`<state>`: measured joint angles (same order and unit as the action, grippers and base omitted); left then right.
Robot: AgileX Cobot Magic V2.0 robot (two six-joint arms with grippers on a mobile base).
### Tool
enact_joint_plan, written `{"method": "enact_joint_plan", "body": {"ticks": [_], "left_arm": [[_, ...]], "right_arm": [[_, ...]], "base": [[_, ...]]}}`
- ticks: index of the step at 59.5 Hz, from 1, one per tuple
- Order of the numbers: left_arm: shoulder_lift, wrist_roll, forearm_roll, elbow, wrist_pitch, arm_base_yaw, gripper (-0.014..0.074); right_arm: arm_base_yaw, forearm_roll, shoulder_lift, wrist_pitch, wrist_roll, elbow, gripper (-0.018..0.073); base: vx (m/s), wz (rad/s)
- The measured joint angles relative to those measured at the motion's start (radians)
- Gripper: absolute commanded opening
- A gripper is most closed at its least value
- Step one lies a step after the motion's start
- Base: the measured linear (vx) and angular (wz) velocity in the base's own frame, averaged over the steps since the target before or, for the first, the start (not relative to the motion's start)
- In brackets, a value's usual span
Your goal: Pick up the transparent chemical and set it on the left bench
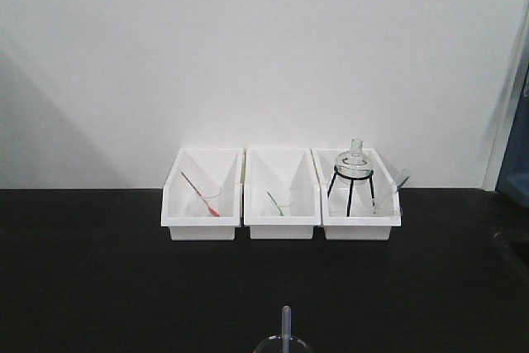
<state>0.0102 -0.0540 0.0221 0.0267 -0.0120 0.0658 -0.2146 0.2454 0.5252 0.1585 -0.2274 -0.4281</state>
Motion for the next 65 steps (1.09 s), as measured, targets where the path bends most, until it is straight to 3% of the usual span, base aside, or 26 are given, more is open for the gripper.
{"method": "enact_joint_plan", "body": {"ticks": [11, 25, 65], "left_arm": [[0.0, 0.0, 0.0, 0.0, 0.0, 0.0, -0.0003], [0.0, 0.0, 0.0, 0.0, 0.0, 0.0, -0.0003], [0.0, 0.0, 0.0, 0.0, 0.0, 0.0, -0.0003]], "right_arm": [[0.108, -0.113, -0.198, -0.033, 0.071, 0.247, -0.0008], [0.155, -0.185, -0.509, -0.061, 0.09, 0.44, -0.0008], [0.168, -0.224, -0.534, -0.095, 0.09, 0.457, -0.0008]], "base": [[0.0, 0.0], [0.0, 0.0], [0.0, 0.0]]}}
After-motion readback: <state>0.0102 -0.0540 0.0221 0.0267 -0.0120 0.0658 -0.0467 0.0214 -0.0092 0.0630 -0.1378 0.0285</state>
